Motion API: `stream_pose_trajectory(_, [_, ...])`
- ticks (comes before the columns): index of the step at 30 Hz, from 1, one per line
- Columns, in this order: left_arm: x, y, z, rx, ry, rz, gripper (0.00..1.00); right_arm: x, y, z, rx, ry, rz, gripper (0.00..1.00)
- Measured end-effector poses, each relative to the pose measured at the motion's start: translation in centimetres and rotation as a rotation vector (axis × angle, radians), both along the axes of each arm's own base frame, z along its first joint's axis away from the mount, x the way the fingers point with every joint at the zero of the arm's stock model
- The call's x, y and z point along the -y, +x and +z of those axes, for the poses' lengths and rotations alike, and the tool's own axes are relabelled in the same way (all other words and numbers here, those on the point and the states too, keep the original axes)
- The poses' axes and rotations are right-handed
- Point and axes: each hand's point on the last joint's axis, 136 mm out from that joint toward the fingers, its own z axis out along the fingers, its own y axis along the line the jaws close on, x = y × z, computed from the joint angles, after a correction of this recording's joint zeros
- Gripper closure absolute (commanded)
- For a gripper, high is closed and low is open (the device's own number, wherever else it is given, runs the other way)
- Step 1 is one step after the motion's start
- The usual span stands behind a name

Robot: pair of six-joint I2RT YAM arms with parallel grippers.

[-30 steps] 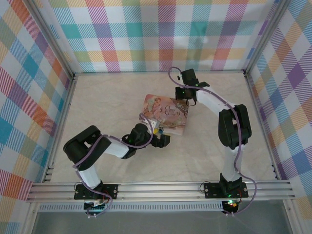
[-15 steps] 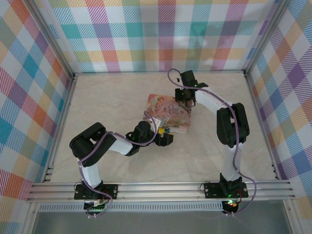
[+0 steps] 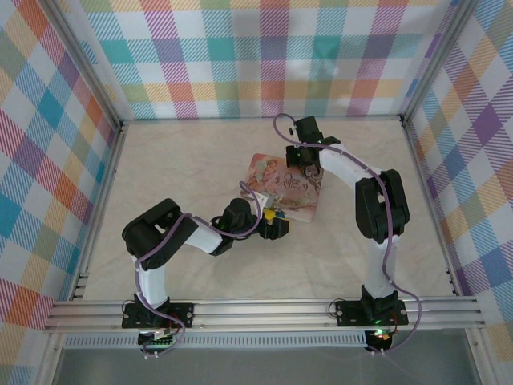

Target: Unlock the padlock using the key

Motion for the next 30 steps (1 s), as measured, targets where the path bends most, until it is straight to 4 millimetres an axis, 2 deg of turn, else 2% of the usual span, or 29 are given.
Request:
stream_pose_trajectory(5, [0.4,0.5,-0.5,-0.017,-0.012,0.011,0.25,0.1,0.1,0.1,0.007,-0.004,-0.004,1.00])
stream_pose_trajectory(13, [0.1,0.8,-1.3,-0.032,0.010,0.048,0.16,-0.1,-0.1,0.2,0.000,-0.007,0.000,1.00])
stream_pose_trajectory(25, [0.1,0.7,-1.3,-0.021,0.017,0.045,0.22,-0.8,-0.7,1.0,-0.009,-0.013,0.020,1.00])
stream_pose_trajectory(30, [-0.1,0.6,-1.2,-0.020,0.016,0.046,0.24,-0.6,-1.0,2.5,-0.004,-0.031,0.014,1.00])
